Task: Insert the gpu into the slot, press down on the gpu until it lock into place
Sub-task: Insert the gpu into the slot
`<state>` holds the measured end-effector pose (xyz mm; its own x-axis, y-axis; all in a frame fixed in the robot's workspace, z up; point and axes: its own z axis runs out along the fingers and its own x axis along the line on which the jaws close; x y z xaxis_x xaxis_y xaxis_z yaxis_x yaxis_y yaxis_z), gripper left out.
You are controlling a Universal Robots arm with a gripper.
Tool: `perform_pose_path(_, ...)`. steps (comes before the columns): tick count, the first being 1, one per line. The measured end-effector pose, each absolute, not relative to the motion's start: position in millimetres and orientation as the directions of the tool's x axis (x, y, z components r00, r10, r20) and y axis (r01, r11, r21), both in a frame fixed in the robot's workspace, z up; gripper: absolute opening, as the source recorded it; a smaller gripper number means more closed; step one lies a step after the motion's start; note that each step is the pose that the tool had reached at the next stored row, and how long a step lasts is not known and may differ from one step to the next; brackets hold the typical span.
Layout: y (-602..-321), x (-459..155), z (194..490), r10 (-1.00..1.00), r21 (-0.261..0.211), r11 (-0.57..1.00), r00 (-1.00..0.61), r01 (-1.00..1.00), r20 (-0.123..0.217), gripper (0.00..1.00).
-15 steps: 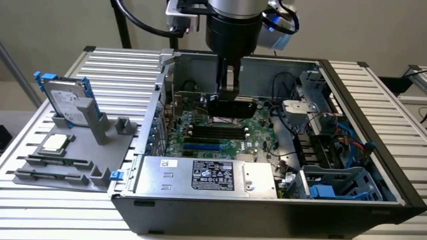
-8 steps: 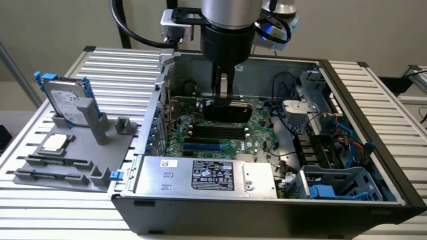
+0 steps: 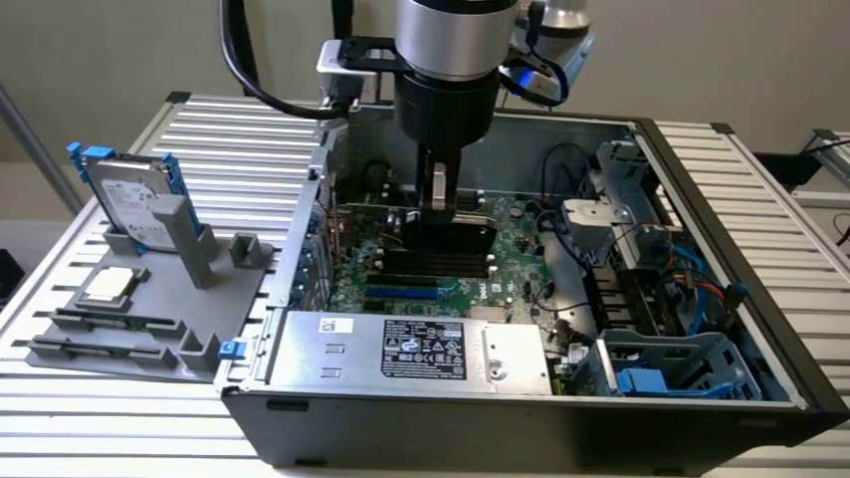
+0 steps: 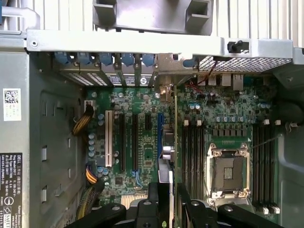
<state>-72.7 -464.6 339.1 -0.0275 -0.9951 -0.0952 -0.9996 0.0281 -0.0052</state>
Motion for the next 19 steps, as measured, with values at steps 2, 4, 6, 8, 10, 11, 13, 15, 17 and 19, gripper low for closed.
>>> perform_pose_path(2,-465,-73,336,-0.995,-0.005,0.029,-0.028,-1.000,-0.095,0.26)
perform_pose_path(4,-465,-73,332,-0.995,-0.005,0.030,-0.029,-1.000,-0.095,0.26)
perform_pose_path(6,-465,-73,328,-0.995,-0.005,0.031,-0.030,-1.000,-0.095,0.26)
perform_pose_path(8,-466,-74,325,-0.995,-0.005,0.032,-0.031,-0.999,-0.095,0.26)
perform_pose_path(10,-466,-74,321,-0.995,-0.005,0.033,-0.032,-0.999,-0.095,0.26)
perform_pose_path(11,-466,-74,319,-0.995,-0.005,0.033,-0.033,-0.999,-0.095,0.26)
perform_pose_path(13,-466,-74,315,-0.995,-0.005,0.035,-0.034,-0.999,-0.095,0.26)
perform_pose_path(15,-466,-75,312,-0.995,-0.005,0.036,-0.035,-0.999,-0.095,0.26)
perform_pose_path(17,-466,-75,308,-0.995,-0.005,0.037,-0.036,-0.999,-0.095,0.26)
perform_pose_path(19,-466,-76,305,-0.995,-0.005,0.039,-0.038,-0.999,-0.095,0.26)
